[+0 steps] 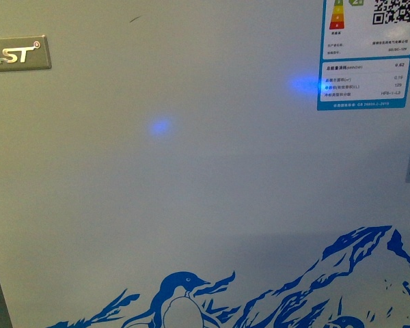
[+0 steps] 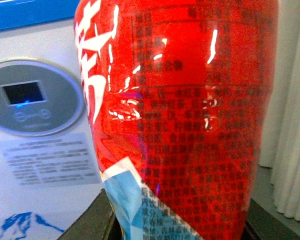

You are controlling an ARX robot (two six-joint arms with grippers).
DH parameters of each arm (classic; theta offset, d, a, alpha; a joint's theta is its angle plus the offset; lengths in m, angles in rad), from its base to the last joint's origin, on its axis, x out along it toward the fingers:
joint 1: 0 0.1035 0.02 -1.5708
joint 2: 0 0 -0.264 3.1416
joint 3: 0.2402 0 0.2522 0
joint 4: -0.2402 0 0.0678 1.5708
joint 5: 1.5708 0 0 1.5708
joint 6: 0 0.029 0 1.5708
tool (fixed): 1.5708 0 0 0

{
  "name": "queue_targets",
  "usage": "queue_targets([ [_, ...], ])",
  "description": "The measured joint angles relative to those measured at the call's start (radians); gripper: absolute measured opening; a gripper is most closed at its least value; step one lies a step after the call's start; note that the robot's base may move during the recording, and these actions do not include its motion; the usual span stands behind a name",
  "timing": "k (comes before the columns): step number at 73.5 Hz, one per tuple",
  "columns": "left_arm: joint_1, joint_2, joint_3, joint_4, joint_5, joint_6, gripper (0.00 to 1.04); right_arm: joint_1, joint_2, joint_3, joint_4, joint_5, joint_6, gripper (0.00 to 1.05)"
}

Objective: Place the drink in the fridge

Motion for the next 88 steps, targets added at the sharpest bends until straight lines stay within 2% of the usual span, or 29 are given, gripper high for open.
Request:
queue_targets([
  [15,0.000,0.000,0.000,0.000,0.000,0.000,0.97,0.180,-0.036,-0.004,-0.008,0.124,-0.002,0.38],
  [22,0.000,0.000,0.000,0.000,0.000,0.000,0.97,0.311,-0.077,-0.027,-0.054,0.230,-0.016,0.38],
  [34,0.000,0.000,0.000,0.000,0.000,0.000,0.97,0.446,-0.125,-0.048,-0.090,0.318,-0.033,0.38],
  [43,0.000,0.000,0.000,0.000,0.000,0.000,0.97,0.608,-0.142,-0.050,-0.085,0.476,-0.071,0.38],
  [51,0.000,0.000,0.000,0.000,0.000,0.000,0.97,0.641,-0.144,-0.050,-0.074,0.482,-0.098,0.38],
  [88,0.000,0.000,0.000,0.000,0.000,0.000,0.97,0.686,-0.158,-0.074,-0.092,0.560,-0.165,0.38],
])
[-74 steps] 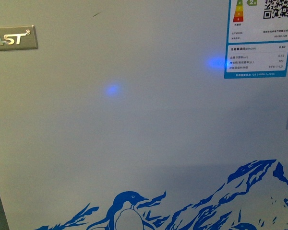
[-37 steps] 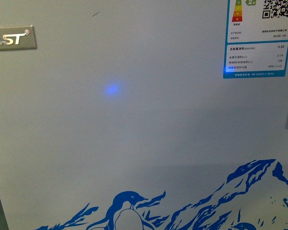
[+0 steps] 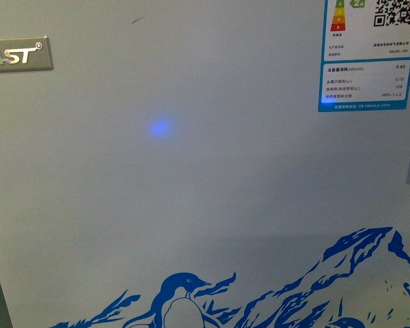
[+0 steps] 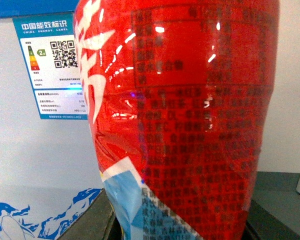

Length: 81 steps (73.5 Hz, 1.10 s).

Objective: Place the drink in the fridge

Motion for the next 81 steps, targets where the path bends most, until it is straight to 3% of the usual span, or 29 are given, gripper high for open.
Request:
queue_targets([
  [81,0.000,0.000,0.000,0.000,0.000,0.001,0.97,0.002,-0.002,-0.010,-0.003,0.005,-0.009,0.38],
])
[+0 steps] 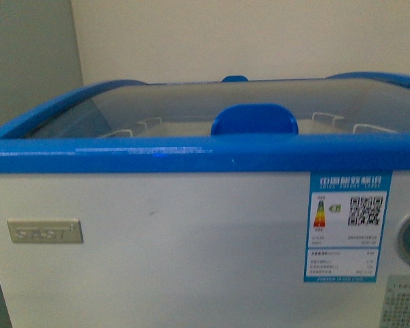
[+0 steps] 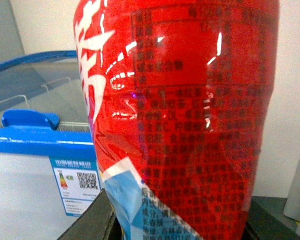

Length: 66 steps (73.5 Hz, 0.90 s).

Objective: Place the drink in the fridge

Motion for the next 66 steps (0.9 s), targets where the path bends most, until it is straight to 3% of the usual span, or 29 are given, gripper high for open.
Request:
queue_targets([
  [49,0.000,0.000,0.000,0.000,0.000,0.002,0.97,0.000,0.000,0.002,0.000,0.000,0.000,0.38],
  [57,0.029,0.055,0.003,0.034,0.155,-0.112,0.97,0.000,0.000,0.002,0.000,0.001,0.000,0.38],
  [66,0.079,0.257,0.031,0.199,0.298,-0.208,0.97,0.000,0.000,0.002,0.000,0.000,0.000,0.38],
])
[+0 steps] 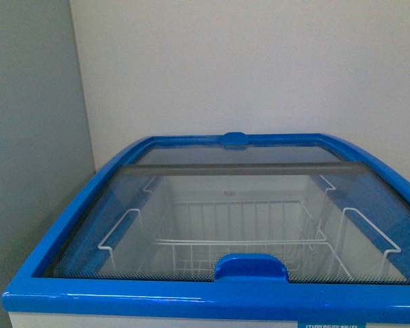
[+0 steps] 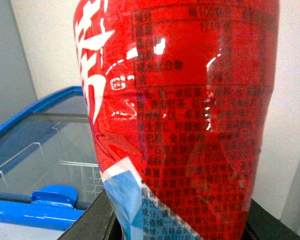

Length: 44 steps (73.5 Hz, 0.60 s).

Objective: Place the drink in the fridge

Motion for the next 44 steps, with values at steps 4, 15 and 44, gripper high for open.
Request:
queue_targets([
  [4,0.024,0.114,0.035,0.101,0.044,-0.009,0.97,0.000,0.000,0.000,0.000,0.001,0.000,0.38],
  [15,0.042,0.437,0.171,0.363,0.127,0.028,0.97,0.000,0.000,0.000,0.000,0.001,0.000,0.38],
  [44,-0.112,0.999,0.602,0.422,0.324,0.438,0.97,0.000,0.000,0.000,0.000,0.001,0.000,0.38],
])
